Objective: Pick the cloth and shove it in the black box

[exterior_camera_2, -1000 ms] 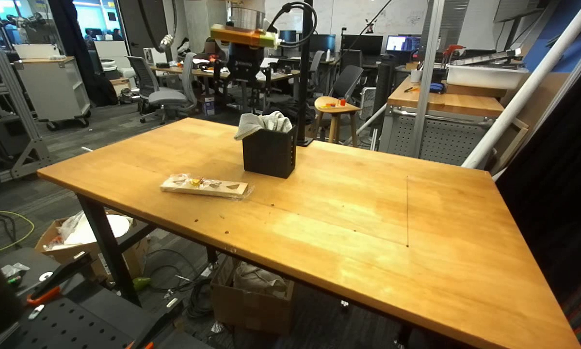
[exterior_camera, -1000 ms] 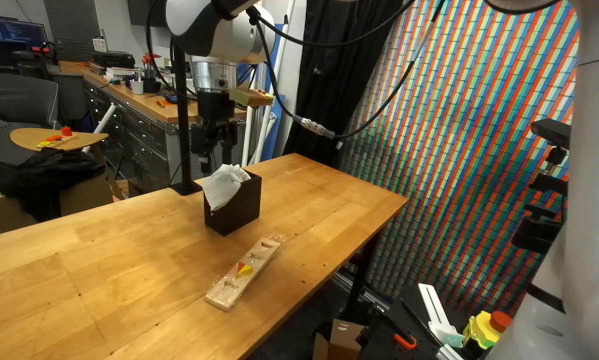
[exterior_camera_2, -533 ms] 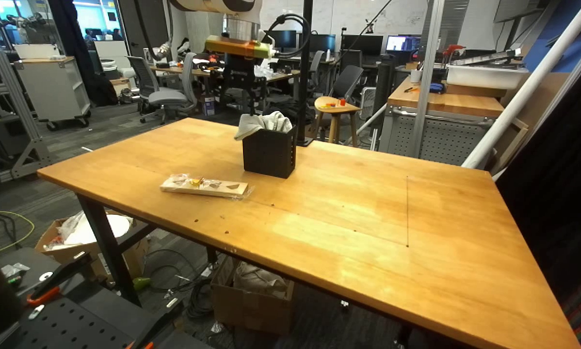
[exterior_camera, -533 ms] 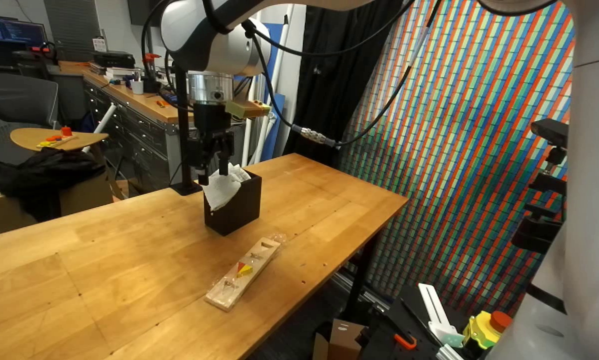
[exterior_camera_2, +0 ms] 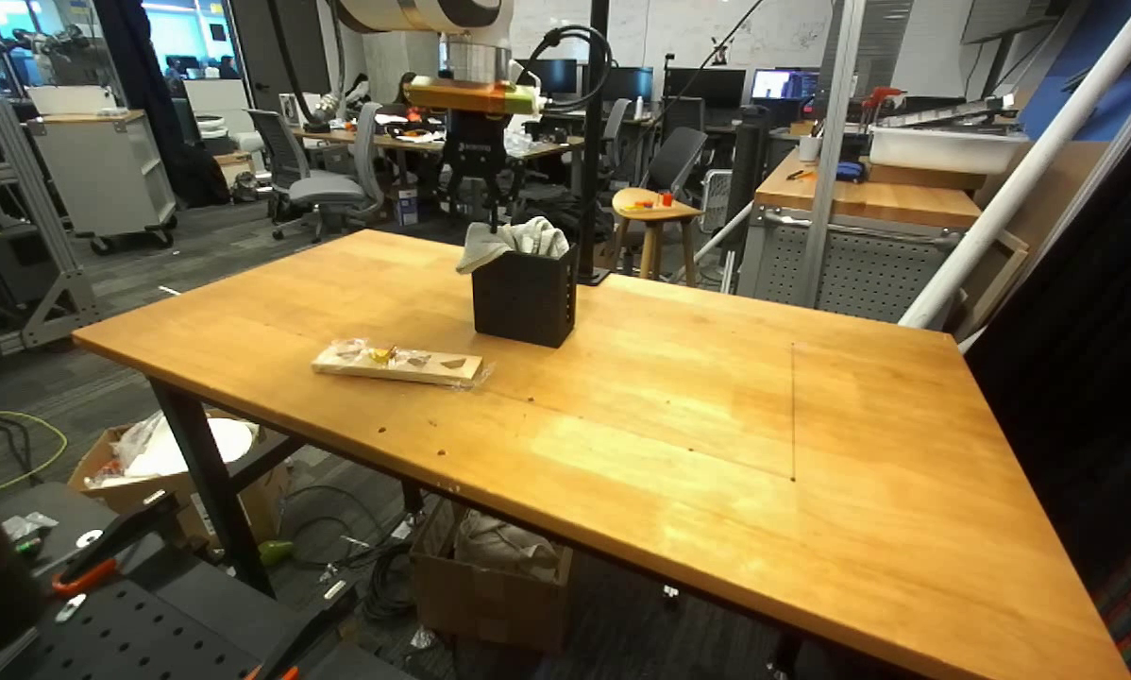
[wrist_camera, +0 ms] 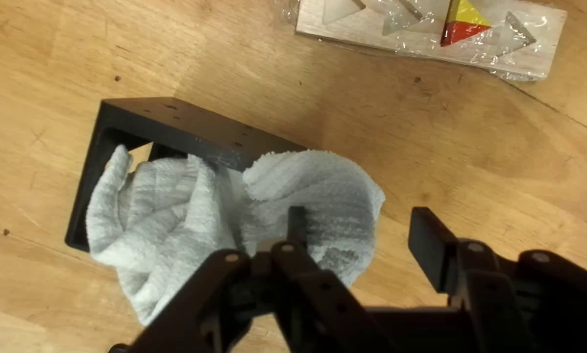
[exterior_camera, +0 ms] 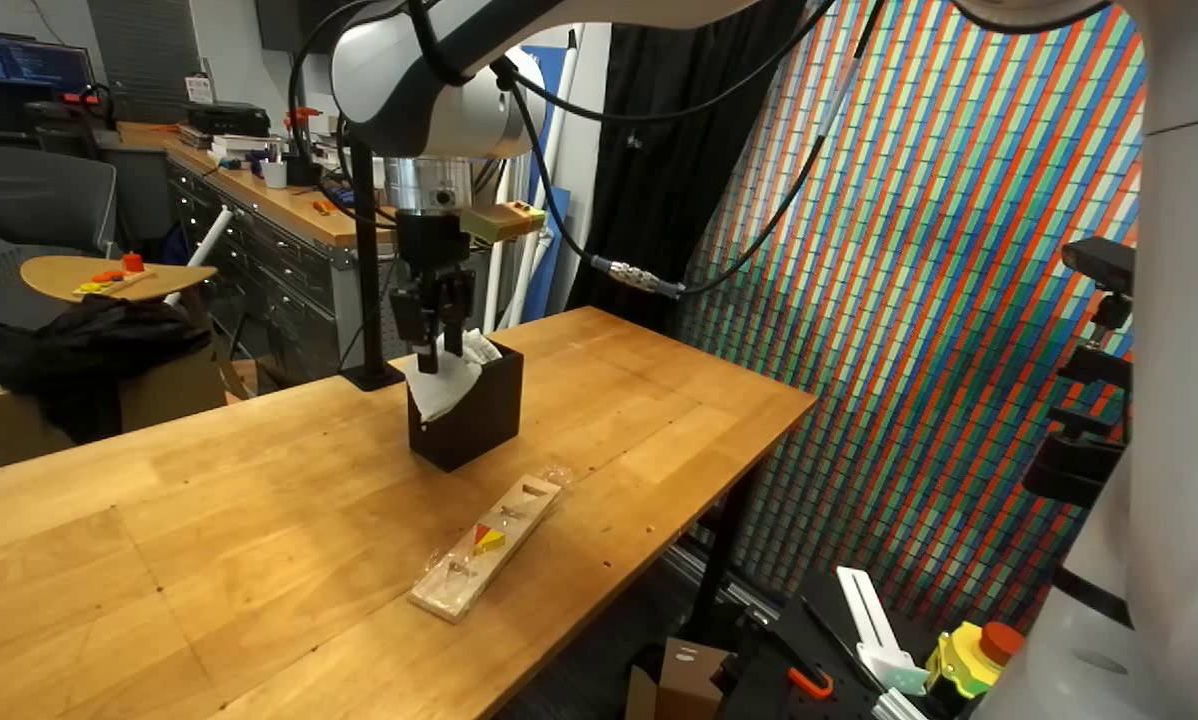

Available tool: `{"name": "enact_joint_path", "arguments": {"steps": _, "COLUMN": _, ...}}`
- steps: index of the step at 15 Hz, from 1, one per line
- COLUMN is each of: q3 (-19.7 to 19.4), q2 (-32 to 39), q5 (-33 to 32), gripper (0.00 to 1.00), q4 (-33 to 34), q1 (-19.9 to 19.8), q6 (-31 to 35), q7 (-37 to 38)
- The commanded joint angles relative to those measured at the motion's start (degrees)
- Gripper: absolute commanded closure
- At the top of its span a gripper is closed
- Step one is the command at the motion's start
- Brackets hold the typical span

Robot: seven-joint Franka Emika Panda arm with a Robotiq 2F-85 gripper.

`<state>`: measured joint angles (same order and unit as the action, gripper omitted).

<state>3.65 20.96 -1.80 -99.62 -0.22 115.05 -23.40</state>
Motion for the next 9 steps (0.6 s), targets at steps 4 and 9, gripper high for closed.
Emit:
{"name": "enact_joint_path", "arguments": {"steps": 4, "q3": 0.07, "q2": -0.10, "q5": -1.14, "gripper": 0.94, "q4": -0.41, "q1": 0.10, "q6": 1.67, "q7": 0.51}}
{"name": "enact_joint_path", "arguments": {"steps": 9, "q3": 0.01, "q2": -0.29, "q5": -1.22, "gripper": 0.96, "q4": -0.54, "q1": 0.07, "q6": 1.92, "q7": 0.54}}
